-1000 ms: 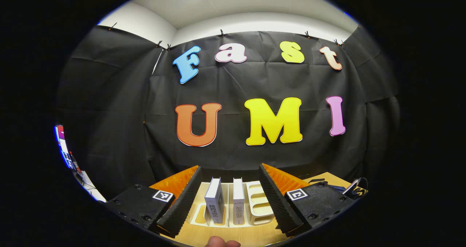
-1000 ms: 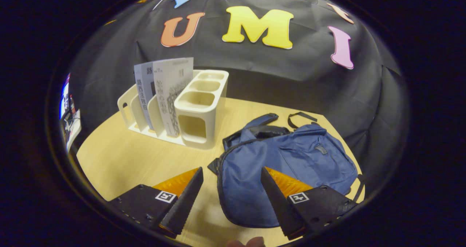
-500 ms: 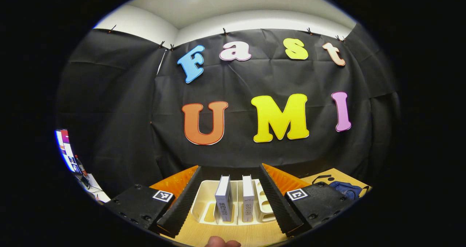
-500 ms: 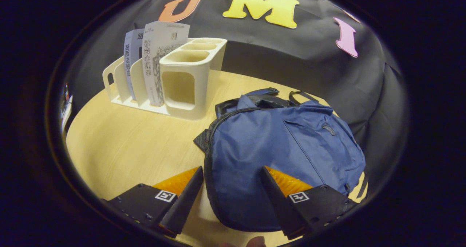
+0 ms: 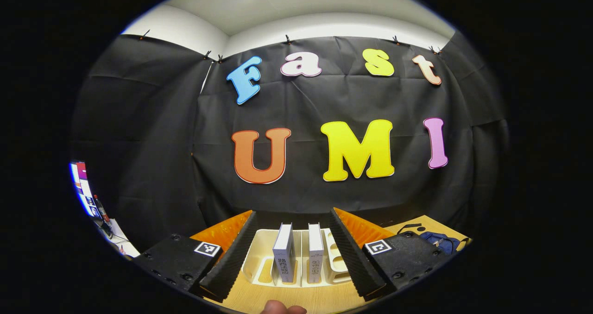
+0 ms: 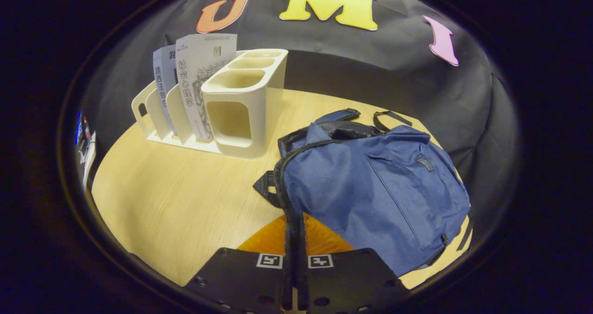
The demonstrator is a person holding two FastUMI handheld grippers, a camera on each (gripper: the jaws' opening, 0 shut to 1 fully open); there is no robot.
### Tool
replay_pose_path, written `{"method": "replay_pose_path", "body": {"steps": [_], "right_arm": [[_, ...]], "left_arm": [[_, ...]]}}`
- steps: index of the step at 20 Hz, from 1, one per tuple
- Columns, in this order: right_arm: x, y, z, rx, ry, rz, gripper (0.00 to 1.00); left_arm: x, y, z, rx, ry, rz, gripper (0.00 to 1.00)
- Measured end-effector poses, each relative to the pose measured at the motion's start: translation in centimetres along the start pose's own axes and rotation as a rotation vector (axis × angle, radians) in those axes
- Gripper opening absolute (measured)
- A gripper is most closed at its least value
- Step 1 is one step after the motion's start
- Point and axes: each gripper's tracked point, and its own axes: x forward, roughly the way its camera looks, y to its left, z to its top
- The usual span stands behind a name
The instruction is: Open the schoolbag, grab two books from the bookshelf and put them into the schoolbag.
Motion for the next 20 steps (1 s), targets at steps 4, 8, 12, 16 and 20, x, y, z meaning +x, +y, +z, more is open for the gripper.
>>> {"method": "replay_pose_path", "body": {"steps": [4, 8, 12, 16, 20], "right_arm": [[-2.5, -0.8, 2.9, 0.035, -0.028, 0.063, 0.00], [-7.2, -3.5, 7.3, 0.028, -0.111, 0.072, 0.00], [-10.9, -9.0, 10.5, 0.025, -0.169, 0.018, 0.00], [-13.8, -15.6, 12.8, 0.013, -0.195, -0.039, 0.00], [-15.4, -22.3, 14.6, 0.015, -0.204, -0.094, 0.00]], "left_arm": [[0.7, -0.2, -0.4, -0.008, 0.011, -0.009, 0.97], [2.6, -0.9, -1.2, 0.019, 0.034, -0.040, 0.97], [5.1, -2.3, -2.7, -0.040, 0.133, -0.089, 0.97], [8.5, -3.2, -4.2, -0.090, 0.241, -0.106, 0.97], [12.5, -4.3, -5.6, -0.086, 0.368, -0.145, 0.97]]}}
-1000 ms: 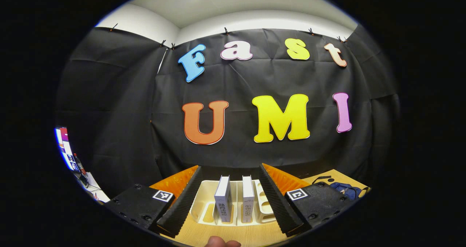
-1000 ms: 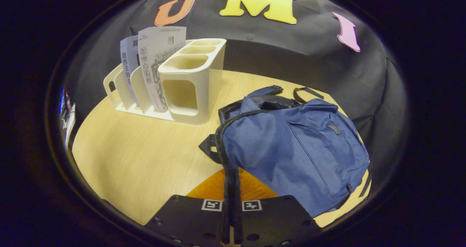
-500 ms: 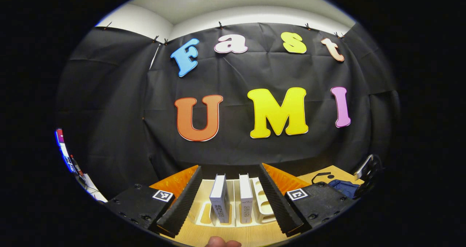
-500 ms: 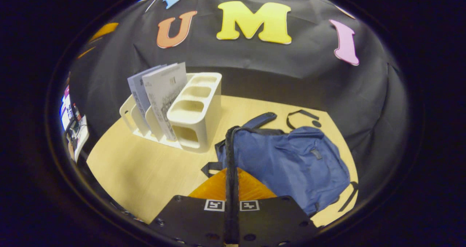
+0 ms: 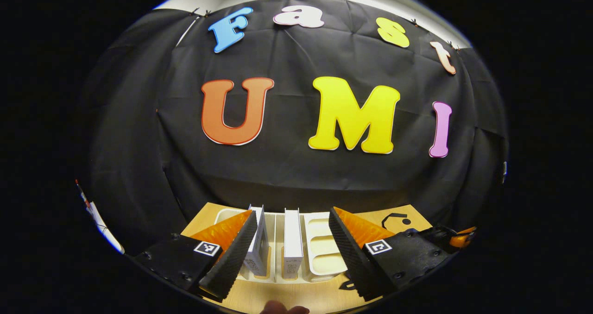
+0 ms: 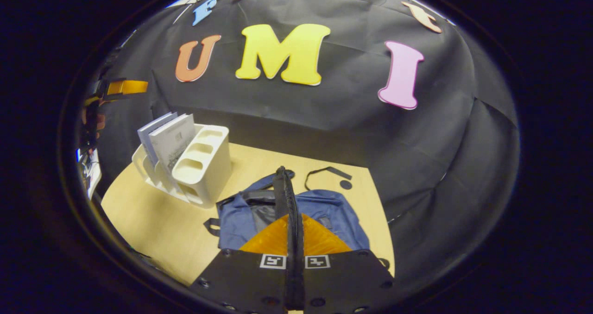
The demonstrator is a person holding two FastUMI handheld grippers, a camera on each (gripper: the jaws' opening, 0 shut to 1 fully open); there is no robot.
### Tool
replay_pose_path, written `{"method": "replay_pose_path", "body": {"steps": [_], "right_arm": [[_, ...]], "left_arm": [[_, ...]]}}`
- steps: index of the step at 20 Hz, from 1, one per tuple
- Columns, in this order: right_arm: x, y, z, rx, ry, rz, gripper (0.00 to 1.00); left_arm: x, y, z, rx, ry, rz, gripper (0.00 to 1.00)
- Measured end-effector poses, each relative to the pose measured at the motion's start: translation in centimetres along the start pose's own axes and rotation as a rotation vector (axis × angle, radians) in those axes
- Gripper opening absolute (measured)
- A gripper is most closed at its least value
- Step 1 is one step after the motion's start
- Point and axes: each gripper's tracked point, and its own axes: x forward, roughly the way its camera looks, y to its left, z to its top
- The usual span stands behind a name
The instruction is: Open the schoolbag, grab two books from the bookshelf and put them into the schoolbag.
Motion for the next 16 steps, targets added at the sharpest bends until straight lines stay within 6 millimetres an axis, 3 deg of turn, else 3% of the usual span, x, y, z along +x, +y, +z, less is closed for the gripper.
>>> {"method": "replay_pose_path", "body": {"steps": [3, 6, 10, 16], "right_arm": [[0.1, -4.4, 1.1, 0.022, 0.001, -0.024, 0.00], [0.6, -8.1, 2.2, 0.053, -0.009, -0.041, 0.00], [0.8, -10.3, 2.1, 0.107, 0.003, -0.030, 0.00], [1.3, -12.0, 1.2, 0.124, 0.015, -0.021, 0.00]], "left_arm": [[3.2, -0.8, -1.3, -0.004, 0.145, -0.047, 0.98], [6.0, -1.5, -4.2, -0.054, 0.346, -0.092, 0.97], [9.1, -0.5, -7.2, -0.015, 0.567, -0.064, 0.98], [10.1, 0.2, -12.1, -0.010, 0.889, -0.039, 0.99]]}}
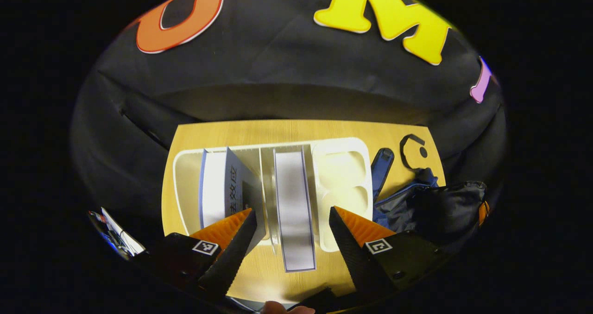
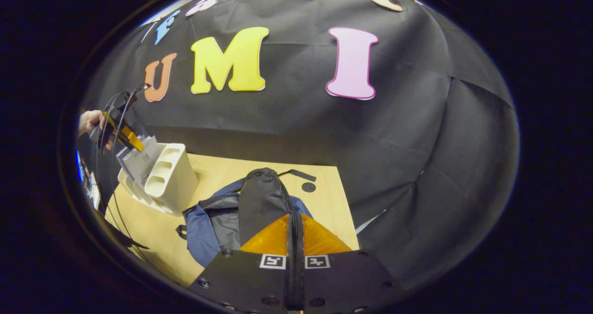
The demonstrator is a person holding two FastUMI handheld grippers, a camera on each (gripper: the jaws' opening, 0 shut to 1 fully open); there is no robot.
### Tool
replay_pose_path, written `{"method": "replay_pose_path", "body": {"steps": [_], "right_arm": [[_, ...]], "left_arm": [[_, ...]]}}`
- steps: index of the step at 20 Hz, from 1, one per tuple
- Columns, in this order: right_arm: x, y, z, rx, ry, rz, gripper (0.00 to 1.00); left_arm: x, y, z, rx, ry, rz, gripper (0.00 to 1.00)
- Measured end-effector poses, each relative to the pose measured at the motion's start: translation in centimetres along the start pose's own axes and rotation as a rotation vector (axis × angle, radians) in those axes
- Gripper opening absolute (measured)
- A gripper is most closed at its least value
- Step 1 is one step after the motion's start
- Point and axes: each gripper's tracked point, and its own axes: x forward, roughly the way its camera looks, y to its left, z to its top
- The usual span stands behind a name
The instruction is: Open the schoolbag, grab two books from the bookshelf and put them into the schoolbag.
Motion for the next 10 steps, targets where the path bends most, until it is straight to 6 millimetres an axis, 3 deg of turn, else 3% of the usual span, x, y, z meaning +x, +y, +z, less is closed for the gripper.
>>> {"method": "replay_pose_path", "body": {"steps": [6, 10], "right_arm": [[0.0, -0.9, -0.3, 0.031, 0.001, 0.021, 0.00], [-0.2, -1.6, -0.5, 0.048, -0.002, 0.030, 0.00]], "left_arm": [[3.0, 0.0, -3.1, -0.088, 0.220, 0.037, 0.95], [4.3, 0.8, -3.8, -0.110, 0.277, 0.070, 0.75]]}}
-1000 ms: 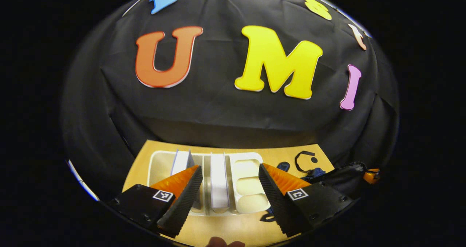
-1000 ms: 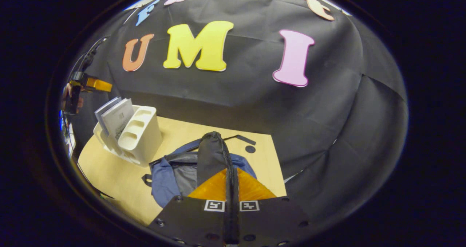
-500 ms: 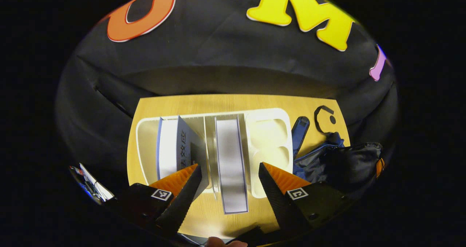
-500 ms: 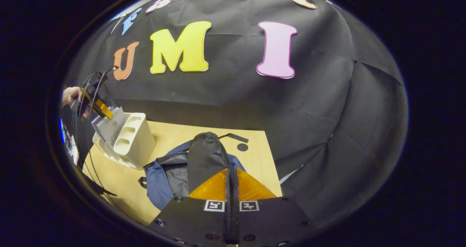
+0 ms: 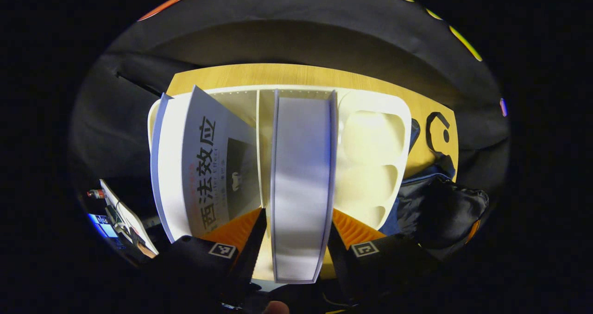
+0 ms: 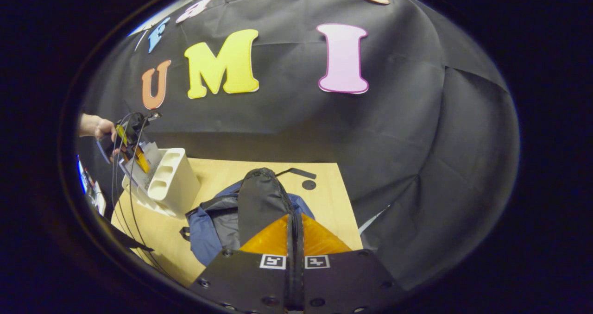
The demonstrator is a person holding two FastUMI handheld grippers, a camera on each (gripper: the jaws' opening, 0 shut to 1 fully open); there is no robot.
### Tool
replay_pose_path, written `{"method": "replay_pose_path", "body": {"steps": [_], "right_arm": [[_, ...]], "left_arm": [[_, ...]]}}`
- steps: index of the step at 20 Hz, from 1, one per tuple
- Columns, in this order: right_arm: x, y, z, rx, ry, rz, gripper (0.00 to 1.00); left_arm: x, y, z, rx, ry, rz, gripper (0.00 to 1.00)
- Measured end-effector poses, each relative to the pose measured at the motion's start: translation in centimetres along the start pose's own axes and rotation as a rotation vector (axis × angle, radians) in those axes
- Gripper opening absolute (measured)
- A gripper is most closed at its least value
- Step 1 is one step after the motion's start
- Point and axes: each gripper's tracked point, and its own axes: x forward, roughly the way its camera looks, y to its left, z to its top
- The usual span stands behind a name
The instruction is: Open the schoolbag, grab two books from the bookshelf and put them into the schoolbag.
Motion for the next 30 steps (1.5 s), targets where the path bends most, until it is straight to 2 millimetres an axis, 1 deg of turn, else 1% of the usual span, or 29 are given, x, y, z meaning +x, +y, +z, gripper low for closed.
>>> {"method": "replay_pose_path", "body": {"steps": [1, 2, 3, 4, 5, 7, 8, 9, 11, 13, 15, 18, 19, 20, 21, 23, 25, 26, 27, 29, 30], "right_arm": [[-0.1, 0.1, -0.1, 0.001, -0.004, 0.003, 0.02], [-0.1, 0.1, 0.0, 0.005, -0.006, 0.006, 0.00], [-0.2, 0.0, -0.1, 0.007, -0.008, 0.009, 0.00], [-0.3, 0.0, -0.2, 0.013, -0.008, 0.012, 0.02], [-0.3, 0.1, -0.2, 0.017, -0.007, 0.016, 0.00], [-0.4, 0.0, -0.2, 0.016, -0.007, 0.017, 0.00], [-0.4, 0.0, -0.1, 0.015, -0.007, 0.016, 0.00], [-0.4, 0.1, -0.1, 0.014, -0.009, 0.018, 0.00], [-0.3, 0.3, 0.0, 0.010, -0.009, 0.020, 0.00], [-0.2, 0.5, 0.1, 0.012, -0.010, 0.018, 0.00], [-0.4, 0.5, 0.2, 0.025, -0.013, 0.014, 0.00], [-0.6, 0.5, 0.3, 0.036, -0.013, 0.003, 0.00], [-0.8, 0.5, 0.2, 0.038, -0.012, 0.001, 0.00], [-0.9, 0.6, 0.1, 0.040, -0.007, -0.002, 0.00], [-0.9, 0.6, 0.0, 0.042, -0.005, -0.005, 0.00], [-0.8, 0.6, -0.1, 0.037, 0.001, -0.014, 0.00], [-0.8, 0.8, -0.1, 0.020, 0.004, -0.020, 0.00], [-0.9, 1.0, -0.1, 0.015, 0.003, -0.018, 0.00], [-0.8, 1.3, 0.1, 0.014, 0.004, -0.016, 0.00], [-0.8, 1.4, 0.1, 0.014, 0.006, -0.017, 0.00], [-0.8, 1.4, 0.2, 0.015, 0.010, -0.017, 0.00]], "left_arm": [[0.2, 0.2, 0.1, 0.001, 0.002, 0.005, 0.69], [0.2, 0.5, 0.2, -0.010, -0.008, 0.016, 0.59], [0.2, 0.5, 0.2, -0.012, -0.008, 0.020, 0.54], [-0.1, 0.6, -0.1, -0.016, -0.007, 0.023, 0.48], [-0.6, 0.5, -0.3, -0.025, -0.015, 0.022, 0.47], [-2.2, 0.5, -0.6, -0.002, -0.043, 0.015, 0.46], [-3.3, 0.4, -0.8, 0.013, -0.061, -0.002, 0.50], [-4.7, 0.3, -1.4, 0.026, -0.073, -0.018, 0.45], [-7.7, 0.3, -3.1, 0.038, -0.098, -0.049, 0.45], [-10.7, 0.8, -5.1, 0.036, -0.128, -0.089, 0.45], [-13.0, 1.6, -7.1, 0.014, -0.158, -0.145, 0.44], [-15.6, 2.7, -10.2, -0.073, -0.178, -0.243, 0.44], [-16.3, 2.8, -11.1, -0.098, -0.191, -0.271, 0.45], [-16.6, 2.6, -11.9, -0.124, -0.203, -0.308, 0.45], [-16.9, 1.6, -12.5, -0.143, -0.210, -0.368, 0.45], [-17.9, -1.8, -13.4, -0.164, -0.229, -0.509, 0.45], [-17.5, -5.1, -14.0, -0.163, -0.256, -0.625, 0.45], [-17.0, -7.1, -14.4, -0.156, -0.264, -0.672, 0.45], [-16.1, -9.1, -14.8, -0.139, -0.267, -0.714, 0.45], [-13.9, -13.0, -16.0, -0.114, -0.262, -0.776, 0.44], [-12.4, -15.0, -16.7, -0.105, -0.251, -0.797, 0.44]]}}
